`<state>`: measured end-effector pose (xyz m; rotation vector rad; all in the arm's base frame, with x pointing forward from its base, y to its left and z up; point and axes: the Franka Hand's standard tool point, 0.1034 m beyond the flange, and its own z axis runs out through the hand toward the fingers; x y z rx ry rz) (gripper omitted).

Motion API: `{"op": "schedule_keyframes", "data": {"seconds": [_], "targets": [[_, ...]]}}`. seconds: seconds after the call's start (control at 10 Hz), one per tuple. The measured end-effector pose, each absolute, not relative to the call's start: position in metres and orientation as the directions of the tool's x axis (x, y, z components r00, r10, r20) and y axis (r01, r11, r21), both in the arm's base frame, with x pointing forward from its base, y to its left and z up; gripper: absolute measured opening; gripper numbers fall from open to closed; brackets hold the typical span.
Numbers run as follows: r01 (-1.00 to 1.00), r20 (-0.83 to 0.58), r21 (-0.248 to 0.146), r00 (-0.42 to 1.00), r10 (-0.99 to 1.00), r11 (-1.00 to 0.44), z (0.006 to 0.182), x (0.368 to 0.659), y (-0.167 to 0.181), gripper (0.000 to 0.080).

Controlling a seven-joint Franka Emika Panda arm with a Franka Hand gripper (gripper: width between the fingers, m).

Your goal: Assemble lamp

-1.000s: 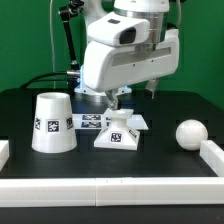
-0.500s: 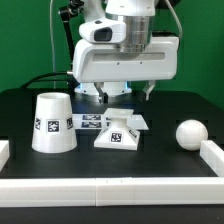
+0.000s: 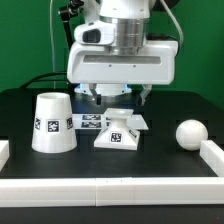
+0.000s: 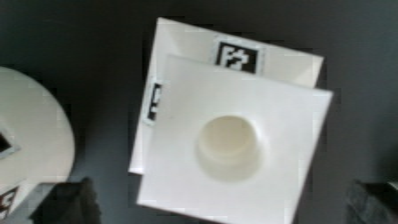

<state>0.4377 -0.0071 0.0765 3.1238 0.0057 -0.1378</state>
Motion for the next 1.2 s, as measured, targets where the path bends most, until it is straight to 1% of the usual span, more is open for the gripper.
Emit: {"op": "schedule_keyframes", "data": {"seconds": [0.5, 1.2], "targets": [[-0.012, -0.085, 0.001, 0.996, -0.012, -1.000, 0.074, 0.437, -0.003, 0.0699], [0.010, -0.083, -0.005, 0.997, 0.010, -1.000, 0.046, 0.430, 0.001, 0.0699]]}}
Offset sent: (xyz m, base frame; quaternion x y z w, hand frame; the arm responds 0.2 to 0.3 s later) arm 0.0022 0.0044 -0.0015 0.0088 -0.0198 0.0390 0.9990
